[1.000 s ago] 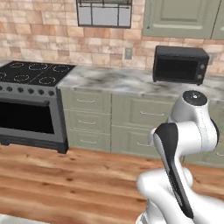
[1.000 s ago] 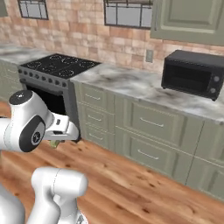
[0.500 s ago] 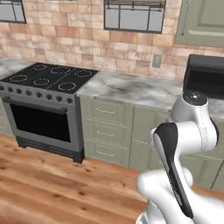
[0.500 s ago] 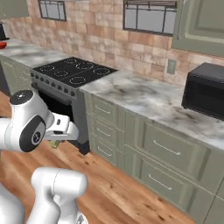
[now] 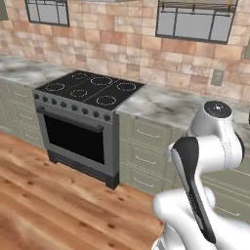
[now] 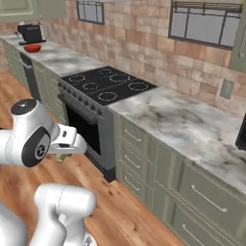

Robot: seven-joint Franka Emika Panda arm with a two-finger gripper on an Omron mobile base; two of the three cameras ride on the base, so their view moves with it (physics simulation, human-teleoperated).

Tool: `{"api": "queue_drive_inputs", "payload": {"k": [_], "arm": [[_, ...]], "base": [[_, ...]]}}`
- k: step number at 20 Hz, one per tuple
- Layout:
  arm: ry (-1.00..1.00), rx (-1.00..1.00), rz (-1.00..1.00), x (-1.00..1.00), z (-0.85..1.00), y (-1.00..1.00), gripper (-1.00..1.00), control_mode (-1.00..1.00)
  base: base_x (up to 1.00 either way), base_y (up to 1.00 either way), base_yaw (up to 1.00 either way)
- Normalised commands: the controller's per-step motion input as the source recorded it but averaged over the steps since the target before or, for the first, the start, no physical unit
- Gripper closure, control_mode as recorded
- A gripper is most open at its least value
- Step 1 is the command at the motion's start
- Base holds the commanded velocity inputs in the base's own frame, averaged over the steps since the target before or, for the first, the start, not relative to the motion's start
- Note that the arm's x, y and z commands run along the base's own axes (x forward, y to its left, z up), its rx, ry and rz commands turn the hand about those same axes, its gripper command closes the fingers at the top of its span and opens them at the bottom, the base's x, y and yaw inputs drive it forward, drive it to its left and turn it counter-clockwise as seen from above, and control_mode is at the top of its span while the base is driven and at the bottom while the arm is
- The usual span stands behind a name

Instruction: Pick the egg and butter from the fridge and place them by the bowl for mixing.

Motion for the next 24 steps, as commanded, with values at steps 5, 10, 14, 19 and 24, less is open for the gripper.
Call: {"api": "queue_drive_inputs", "payload": {"k": [5, 10, 14, 19, 24], "arm": [[0.00, 0.00, 0.00, 0.00, 0.00, 0.00, 1.00, 1.00], [0.00, 0.00, 0.00, 0.00, 0.00, 0.00, 1.00, 1.00], [0.00, 0.00, 0.00, 0.00, 0.00, 0.00, 1.00, 1.00], [0.00, 0.00, 0.00, 0.00, 0.00, 0.00, 1.00, 1.00], [0.00, 0.00, 0.00, 0.00, 0.00, 0.00, 1.00, 1.00]], "base": [[0.61, 0.11, 0.43], [0.51, 0.14, 0.49], [0.60, 0.22, 0.39], [0.74, 0.30, 0.20], [0.88, 0.31, 0.05]]}}
